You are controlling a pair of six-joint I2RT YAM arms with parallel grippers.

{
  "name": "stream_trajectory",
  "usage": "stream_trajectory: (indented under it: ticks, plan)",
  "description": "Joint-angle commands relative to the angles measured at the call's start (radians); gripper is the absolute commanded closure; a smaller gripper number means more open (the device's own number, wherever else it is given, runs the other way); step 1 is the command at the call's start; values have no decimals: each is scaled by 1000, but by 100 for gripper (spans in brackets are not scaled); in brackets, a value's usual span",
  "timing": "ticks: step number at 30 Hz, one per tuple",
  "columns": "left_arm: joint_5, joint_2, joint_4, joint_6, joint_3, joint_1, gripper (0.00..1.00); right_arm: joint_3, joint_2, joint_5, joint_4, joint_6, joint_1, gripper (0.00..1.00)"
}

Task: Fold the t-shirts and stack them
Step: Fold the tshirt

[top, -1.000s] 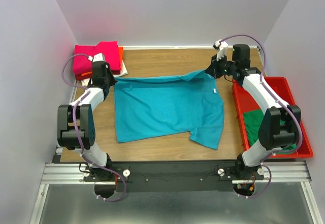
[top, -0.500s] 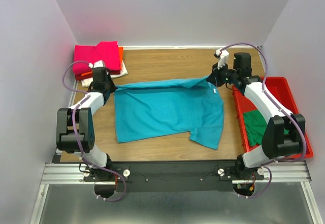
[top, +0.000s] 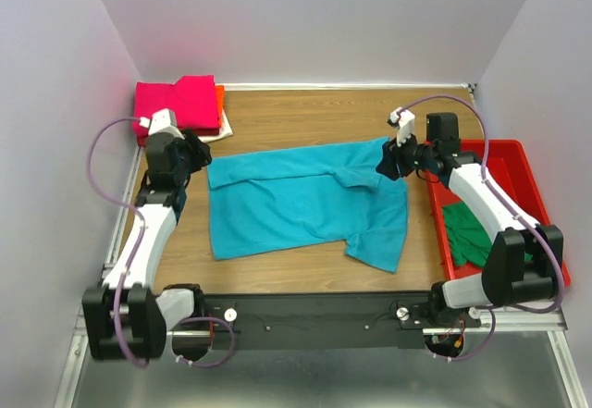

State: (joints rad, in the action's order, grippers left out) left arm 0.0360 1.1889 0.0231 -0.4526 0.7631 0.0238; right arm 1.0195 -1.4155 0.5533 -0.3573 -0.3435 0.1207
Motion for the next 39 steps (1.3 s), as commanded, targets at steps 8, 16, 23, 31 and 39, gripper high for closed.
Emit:
stream_trajectory:
  ticks: [8,16,23,31,39]
  plan:
    - [45,-210,6,170,-14,-4,41,139,-94,54,-212,-311,127,45]
    - [54,-242,11,221,-34,-4,41,165,-285,-269,-158,-483,451,47]
    - [56,-221,-2,224,-25,-5,41,260,-437,-490,-123,-479,511,50]
    - [79,-222,-11,221,-27,-5,41,281,-494,-601,-85,-445,510,49]
    - [84,-224,-14,219,-28,-5,41,329,-563,-691,-71,-419,508,49]
